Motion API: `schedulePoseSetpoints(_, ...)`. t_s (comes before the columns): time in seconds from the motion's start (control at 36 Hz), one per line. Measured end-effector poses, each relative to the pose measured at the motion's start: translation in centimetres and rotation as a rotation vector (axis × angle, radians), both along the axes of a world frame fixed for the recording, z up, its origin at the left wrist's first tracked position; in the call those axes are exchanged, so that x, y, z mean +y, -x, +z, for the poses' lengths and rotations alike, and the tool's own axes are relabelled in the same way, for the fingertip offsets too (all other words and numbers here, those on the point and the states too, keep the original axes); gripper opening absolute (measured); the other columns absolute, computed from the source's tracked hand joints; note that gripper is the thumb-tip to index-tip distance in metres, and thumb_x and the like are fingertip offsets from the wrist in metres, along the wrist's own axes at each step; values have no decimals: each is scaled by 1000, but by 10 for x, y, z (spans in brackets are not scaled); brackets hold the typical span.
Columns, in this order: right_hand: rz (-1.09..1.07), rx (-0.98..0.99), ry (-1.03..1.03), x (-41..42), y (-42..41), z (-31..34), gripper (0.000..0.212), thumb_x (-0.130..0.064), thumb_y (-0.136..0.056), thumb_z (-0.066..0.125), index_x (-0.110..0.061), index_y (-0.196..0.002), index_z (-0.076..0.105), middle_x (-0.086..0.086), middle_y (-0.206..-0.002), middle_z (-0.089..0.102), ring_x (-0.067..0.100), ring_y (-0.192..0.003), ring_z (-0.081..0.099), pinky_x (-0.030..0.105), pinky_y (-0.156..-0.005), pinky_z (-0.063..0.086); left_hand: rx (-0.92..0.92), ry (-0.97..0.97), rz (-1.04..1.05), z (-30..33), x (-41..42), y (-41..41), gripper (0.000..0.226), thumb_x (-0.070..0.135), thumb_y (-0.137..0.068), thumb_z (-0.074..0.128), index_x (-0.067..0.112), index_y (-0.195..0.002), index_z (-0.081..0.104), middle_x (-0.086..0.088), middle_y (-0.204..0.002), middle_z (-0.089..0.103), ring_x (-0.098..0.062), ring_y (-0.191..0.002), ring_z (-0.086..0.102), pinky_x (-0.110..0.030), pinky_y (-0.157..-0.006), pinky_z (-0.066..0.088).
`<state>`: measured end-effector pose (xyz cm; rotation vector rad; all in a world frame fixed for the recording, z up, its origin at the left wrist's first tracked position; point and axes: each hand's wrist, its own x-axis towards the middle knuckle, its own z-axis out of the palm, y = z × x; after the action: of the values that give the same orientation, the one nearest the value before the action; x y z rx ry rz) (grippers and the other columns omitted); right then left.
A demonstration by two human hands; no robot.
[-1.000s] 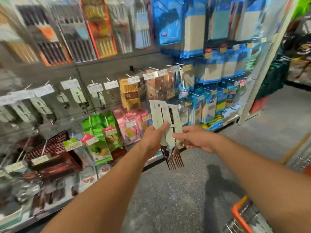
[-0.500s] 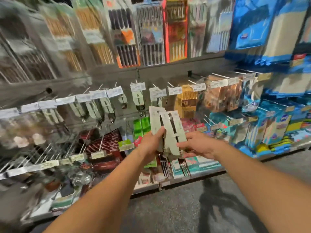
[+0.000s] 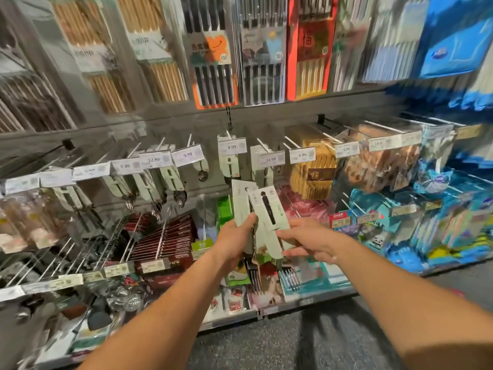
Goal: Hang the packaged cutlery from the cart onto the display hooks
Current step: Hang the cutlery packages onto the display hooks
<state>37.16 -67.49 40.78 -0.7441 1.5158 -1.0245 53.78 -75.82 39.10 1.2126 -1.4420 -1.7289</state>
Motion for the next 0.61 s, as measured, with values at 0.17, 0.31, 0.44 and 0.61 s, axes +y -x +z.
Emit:
schedulePoseSetpoints(0.17, -92, -51, -5, -52, 50, -33, 25, -4, -92, 65, -12, -116, 68, 1, -108, 75, 16, -103, 70, 36, -83, 60, -87, -6, 196, -12, -50, 28, 56, 51, -88, 65, 7, -123, 60, -14, -114, 70, -30, -92, 68, -38, -75, 54)
schedulePoseSetpoints(0.31, -97, 5, -67, -104, 91, -59, 27, -2, -91, 65, -12, -117, 68, 2, -110, 74, 17, -104, 69, 31, -77, 61, -87, -21, 234, -14, -93, 51, 32, 36, -97, 61, 6, -107, 65, -5, -78, 76, -20, -67, 73, -33, -63, 60)
schedulePoseSetpoints(0.44, -67, -21, -78, -150, 117, -78, 40, -2, -89, 69, -6, -127, 58, 7, -113, 71, 19, -102, 69, 28, -70, 60, -83, -23, 234, -23, -125, 73, 27, 37, -97, 61, 11, -94, 65, -7, -74, 76, -28, -69, 74, -46, -69, 61)
schedulePoseSetpoints(0.61, -11, -28, -12, -170, 124, -78, 42, -7, -90, 68, -6, -130, 55, 8, -123, 68, 20, -100, 71, 41, -93, 56, -27, -74, 214, -33, -131, 85, 30, 34, -101, 55, 9, -115, 65, -12, -95, 77, -31, -85, 75, -43, -72, 61)
